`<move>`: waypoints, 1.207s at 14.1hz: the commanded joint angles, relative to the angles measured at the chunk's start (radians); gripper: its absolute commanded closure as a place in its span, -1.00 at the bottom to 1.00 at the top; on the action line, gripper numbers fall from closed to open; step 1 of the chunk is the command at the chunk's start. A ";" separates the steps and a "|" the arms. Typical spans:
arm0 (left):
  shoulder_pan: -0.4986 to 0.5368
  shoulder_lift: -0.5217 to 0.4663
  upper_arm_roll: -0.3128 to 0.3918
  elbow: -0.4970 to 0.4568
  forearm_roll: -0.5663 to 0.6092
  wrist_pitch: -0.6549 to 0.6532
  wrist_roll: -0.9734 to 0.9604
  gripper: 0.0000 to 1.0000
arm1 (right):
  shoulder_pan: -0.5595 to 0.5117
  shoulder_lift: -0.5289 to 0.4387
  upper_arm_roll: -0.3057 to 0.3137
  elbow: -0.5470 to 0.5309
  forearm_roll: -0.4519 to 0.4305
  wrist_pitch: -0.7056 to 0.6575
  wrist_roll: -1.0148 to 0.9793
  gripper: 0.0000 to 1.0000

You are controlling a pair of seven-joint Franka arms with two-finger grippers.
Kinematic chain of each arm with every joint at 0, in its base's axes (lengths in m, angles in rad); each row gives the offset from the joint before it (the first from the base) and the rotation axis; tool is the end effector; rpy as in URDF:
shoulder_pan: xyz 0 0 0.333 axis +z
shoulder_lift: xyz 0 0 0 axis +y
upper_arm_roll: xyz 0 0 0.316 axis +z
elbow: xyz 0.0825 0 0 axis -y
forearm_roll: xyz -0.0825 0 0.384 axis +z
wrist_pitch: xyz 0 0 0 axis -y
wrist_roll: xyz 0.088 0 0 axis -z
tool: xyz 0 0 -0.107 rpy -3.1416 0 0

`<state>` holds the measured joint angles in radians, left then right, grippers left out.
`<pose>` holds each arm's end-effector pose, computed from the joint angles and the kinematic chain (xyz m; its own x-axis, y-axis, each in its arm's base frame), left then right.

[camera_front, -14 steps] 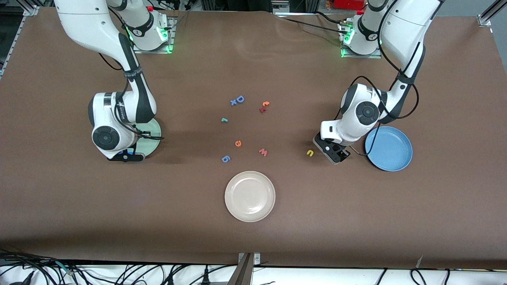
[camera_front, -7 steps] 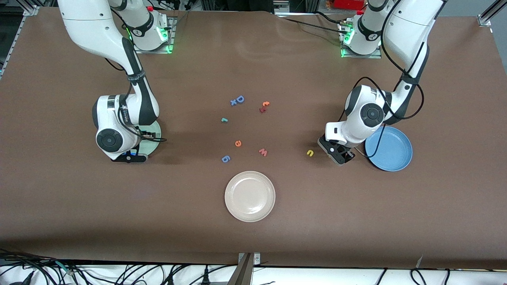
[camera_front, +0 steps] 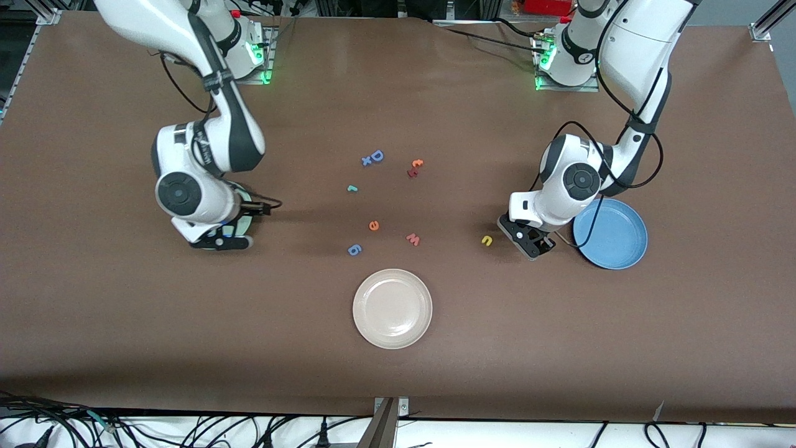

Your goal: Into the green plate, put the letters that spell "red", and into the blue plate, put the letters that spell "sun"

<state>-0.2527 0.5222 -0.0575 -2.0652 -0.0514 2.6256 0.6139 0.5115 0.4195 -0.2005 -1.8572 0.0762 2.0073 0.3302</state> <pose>0.5656 -0.1799 0.1795 0.6429 -0.7634 0.0623 -0.7657 -0.6428 0.0242 0.5743 0.1956 0.2796 0.9698 -0.0651 -0.2352 -0.0413 -0.9936 0.1047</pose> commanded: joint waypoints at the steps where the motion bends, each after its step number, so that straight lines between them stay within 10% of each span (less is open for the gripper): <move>1: -0.026 0.027 0.036 0.034 0.022 -0.009 0.014 -0.52 | 0.001 -0.018 0.105 -0.014 0.011 0.014 0.217 -0.91; 9: -0.049 0.048 0.042 0.048 0.018 0.008 -0.011 -0.32 | 0.145 0.099 0.199 -0.036 0.007 0.307 0.735 -0.84; 17: -0.048 0.044 0.042 0.048 0.015 0.031 -0.011 0.75 | 0.197 0.148 0.199 -0.137 0.007 0.508 0.842 -0.73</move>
<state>-0.2874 0.5570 -0.0264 -2.0289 -0.0508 2.6445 0.6150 0.7002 0.5879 0.0031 -1.9402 0.0764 2.4761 1.1573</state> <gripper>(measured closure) 0.722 0.119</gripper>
